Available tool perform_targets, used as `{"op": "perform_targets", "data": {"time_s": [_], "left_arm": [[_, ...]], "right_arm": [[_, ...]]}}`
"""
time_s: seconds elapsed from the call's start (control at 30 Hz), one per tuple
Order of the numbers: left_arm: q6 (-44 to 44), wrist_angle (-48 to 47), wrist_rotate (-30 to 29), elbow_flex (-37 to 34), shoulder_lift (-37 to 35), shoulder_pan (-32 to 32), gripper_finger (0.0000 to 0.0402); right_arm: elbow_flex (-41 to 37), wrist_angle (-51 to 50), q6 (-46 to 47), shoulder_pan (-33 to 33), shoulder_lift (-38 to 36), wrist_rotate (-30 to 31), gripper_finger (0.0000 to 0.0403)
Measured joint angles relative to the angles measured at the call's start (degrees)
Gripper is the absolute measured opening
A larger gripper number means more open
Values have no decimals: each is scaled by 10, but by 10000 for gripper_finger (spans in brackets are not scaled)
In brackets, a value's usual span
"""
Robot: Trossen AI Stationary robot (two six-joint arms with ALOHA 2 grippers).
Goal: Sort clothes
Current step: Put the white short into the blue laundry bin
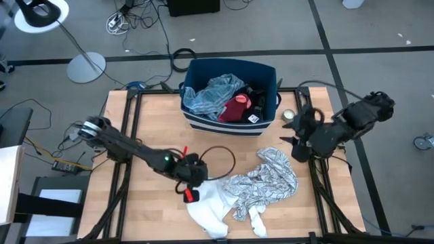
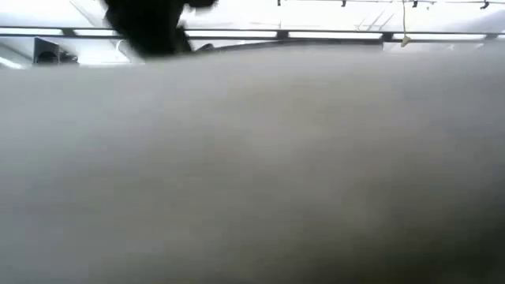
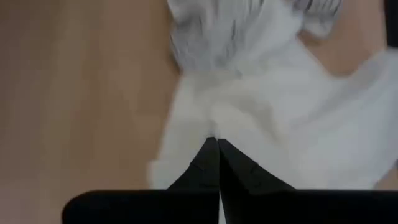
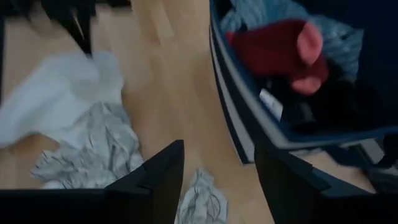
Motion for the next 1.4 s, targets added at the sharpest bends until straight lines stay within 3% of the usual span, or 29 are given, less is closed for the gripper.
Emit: {"op": "perform_targets", "data": {"time_s": [0.2, 0.4, 0.53, 0.7, 0.83, 0.97, 1.2, 1.4], "left_arm": [[57, -82, -50, 93, -51, 14, 1], [130, -169, -72, 224, -61, 56, 0], [188, -195, -73, 304, -60, 99, 0], [259, -193, -71, 407, -60, 160, 0], [324, -149, -74, 473, -59, 218, 0], [383, -45, -95, 515, -60, 285, 0], [394, 149, -95, 516, -52, 394, 0], [372, 127, -62, 516, -36, 439, 0]], "right_arm": [[-105, 2, 79, 33, -1, 4, 192], [-261, 69, 200, 80, -1, 55, 191], [-375, 193, 253, 101, -1, 61, 192], [-513, 442, 267, 108, 2, 62, 189], [-602, 634, 235, 100, 2, 74, 189], [-650, 752, 210, 84, 2, 89, 186], [-658, 777, 182, 72, 2, 89, 183], [-658, 774, 177, 72, 2, 87, 182]]}}
